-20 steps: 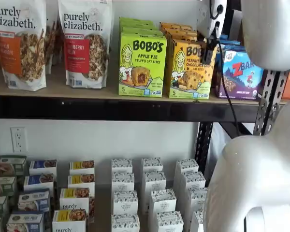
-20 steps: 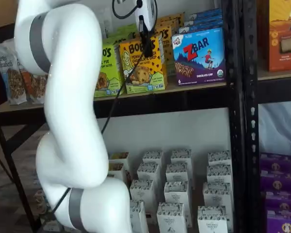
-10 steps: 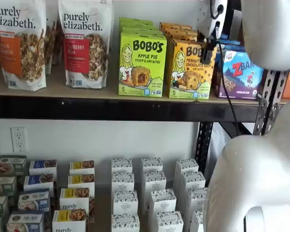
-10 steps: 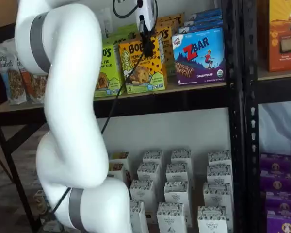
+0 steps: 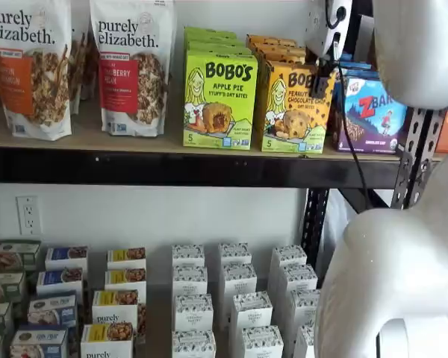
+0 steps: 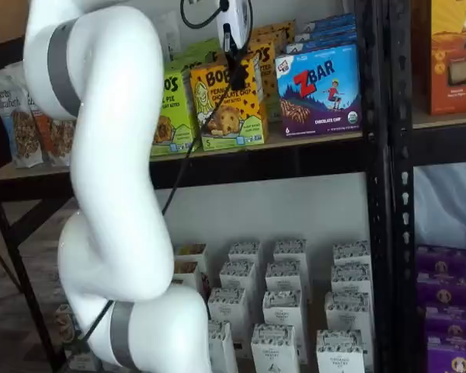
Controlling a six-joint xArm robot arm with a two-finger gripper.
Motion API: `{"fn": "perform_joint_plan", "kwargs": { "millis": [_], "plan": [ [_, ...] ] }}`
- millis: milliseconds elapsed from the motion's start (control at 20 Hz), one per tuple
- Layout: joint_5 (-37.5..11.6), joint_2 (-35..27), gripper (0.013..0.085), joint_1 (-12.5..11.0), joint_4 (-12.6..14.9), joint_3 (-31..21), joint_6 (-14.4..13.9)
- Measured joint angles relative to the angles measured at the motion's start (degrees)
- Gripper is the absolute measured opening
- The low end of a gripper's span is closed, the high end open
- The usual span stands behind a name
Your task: Pick up the orange box on the top shelf, the fifth box from the left
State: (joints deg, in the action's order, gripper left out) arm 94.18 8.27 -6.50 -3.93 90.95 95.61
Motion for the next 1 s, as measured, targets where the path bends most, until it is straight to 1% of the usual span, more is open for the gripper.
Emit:
{"fn": "perform_joint_plan", "kwargs": {
  "millis": [500,800,900,1000],
  "plan": [
    [1.3,0.1,0.025,0.4,-0.2,0.3,-0.5],
    [1.5,1.4,0.025,0.1,-0.7,-0.3,-0.4],
    [0.8,2.5,0.025,0.3,-0.2,-1.1,-0.4],
    [1.4,3.1,0.025,0.6,0.5,-1.0,-0.6]
  ]
}}
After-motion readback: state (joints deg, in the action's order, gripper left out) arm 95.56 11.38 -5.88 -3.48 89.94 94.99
